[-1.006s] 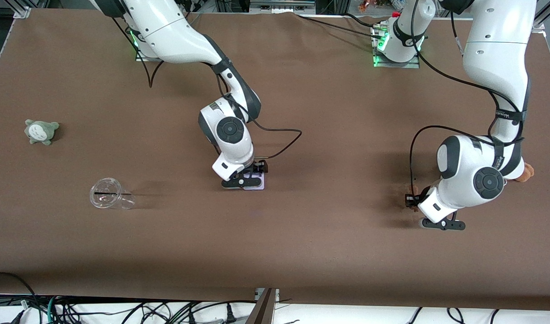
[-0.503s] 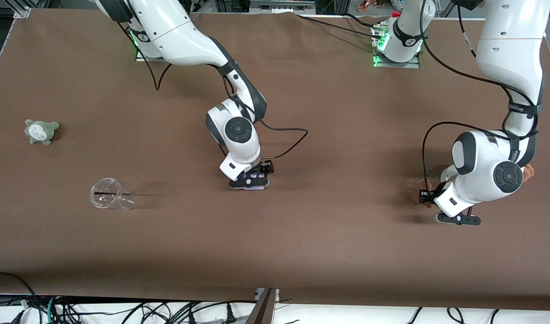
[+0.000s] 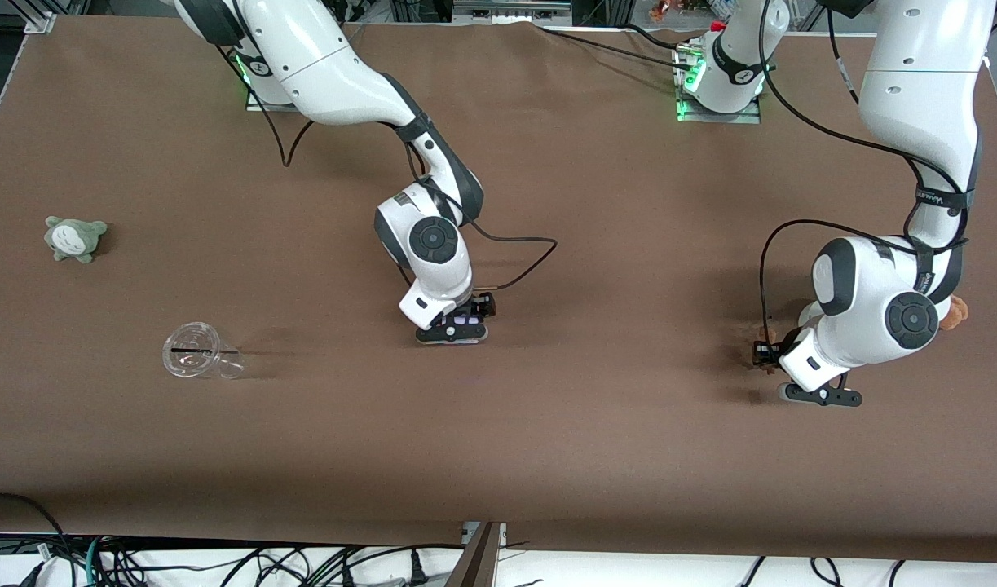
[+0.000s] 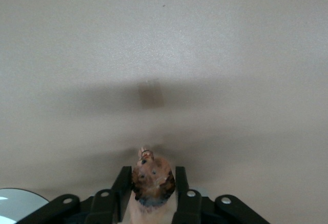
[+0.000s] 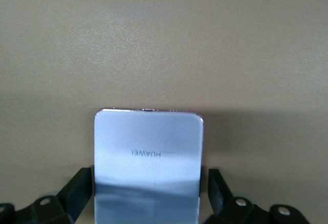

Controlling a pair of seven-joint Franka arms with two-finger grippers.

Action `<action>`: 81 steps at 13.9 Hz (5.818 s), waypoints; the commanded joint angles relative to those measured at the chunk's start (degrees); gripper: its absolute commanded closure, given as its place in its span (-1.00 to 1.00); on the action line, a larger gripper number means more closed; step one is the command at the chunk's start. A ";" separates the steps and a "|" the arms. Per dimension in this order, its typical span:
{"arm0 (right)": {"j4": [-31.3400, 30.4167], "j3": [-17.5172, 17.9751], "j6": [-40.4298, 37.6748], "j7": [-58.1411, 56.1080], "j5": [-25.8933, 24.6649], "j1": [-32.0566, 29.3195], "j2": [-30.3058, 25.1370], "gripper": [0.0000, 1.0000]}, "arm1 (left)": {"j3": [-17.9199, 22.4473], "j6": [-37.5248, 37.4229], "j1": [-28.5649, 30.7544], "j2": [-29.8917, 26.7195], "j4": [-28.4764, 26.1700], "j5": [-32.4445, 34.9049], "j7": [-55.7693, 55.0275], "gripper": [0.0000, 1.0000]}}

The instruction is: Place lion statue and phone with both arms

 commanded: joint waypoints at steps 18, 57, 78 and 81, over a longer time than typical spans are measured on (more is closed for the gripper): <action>0.56 -2.42 -13.80 -12.79 1.20 -18.16 -5.92 0.48 | -2.55 -14.17 -0.34 -17.34 -0.68 -0.31 -3.50 -1.00; 0.03 -5.58 -35.74 -27.15 0.41 -25.83 -28.40 -1.00 | -1.84 -40.81 1.24 -35.82 7.66 3.20 -11.50 -1.00; -1.73 -4.00 -55.11 -27.15 -2.22 -31.98 -45.21 -1.00 | -2.37 -40.55 1.24 -33.71 8.11 7.51 -11.23 -1.00; -1.73 -3.92 -55.11 -26.89 -2.14 -31.89 -45.21 -1.00 | -2.28 -40.55 1.33 -33.62 8.11 7.51 -11.23 -1.00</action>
